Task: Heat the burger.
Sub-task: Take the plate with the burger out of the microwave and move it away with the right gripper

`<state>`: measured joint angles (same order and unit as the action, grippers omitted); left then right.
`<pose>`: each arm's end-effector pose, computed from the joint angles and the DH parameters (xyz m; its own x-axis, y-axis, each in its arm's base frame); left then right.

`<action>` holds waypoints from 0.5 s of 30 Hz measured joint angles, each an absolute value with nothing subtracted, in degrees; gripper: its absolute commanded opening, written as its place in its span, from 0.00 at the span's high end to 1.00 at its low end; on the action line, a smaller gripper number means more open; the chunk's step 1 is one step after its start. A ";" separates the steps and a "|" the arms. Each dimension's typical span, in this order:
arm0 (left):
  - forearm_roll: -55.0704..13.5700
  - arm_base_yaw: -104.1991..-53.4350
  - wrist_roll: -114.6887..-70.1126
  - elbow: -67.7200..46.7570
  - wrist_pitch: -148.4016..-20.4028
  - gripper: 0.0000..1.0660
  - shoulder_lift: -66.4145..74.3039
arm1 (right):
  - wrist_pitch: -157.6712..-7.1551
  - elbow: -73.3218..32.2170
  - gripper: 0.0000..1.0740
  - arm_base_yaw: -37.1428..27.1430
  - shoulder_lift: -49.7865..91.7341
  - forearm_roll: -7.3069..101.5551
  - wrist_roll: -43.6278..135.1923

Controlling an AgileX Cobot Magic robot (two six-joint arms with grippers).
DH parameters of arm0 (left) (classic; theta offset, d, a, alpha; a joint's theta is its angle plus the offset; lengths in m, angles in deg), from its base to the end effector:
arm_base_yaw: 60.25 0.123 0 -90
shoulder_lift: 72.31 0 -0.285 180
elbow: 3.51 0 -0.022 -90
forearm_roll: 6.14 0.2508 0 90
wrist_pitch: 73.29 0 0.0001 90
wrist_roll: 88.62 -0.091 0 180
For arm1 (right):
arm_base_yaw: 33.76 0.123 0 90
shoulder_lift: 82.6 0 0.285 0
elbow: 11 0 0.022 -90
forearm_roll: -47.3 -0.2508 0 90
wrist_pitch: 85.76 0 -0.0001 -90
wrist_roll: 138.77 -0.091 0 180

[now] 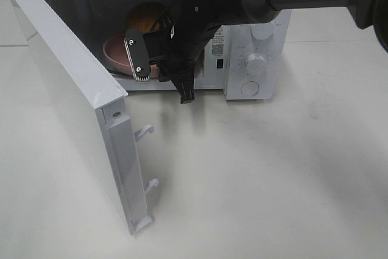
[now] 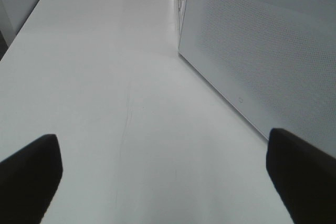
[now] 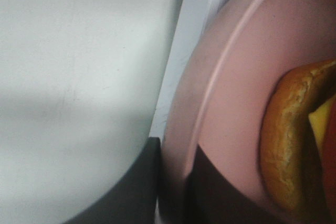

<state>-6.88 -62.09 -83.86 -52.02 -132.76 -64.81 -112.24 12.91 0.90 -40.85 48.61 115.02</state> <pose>-0.0048 -0.0009 0.2794 -0.4320 -0.0757 -0.8987 0.0035 0.9963 -0.0856 0.4181 0.2879 0.1589 0.3787 -0.9122 -0.1563 -0.7619 -0.2114 -0.6123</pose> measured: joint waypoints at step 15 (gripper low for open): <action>-6.88 -62.09 -83.86 -52.02 -132.76 0.08 -64.81 | -110.63 3.80 1.00 1.30 -34.14 47.30 118.12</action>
<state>-6.88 -62.09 -83.86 -52.02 -132.76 -64.81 -110.63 3.80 1.30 -34.14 47.30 118.12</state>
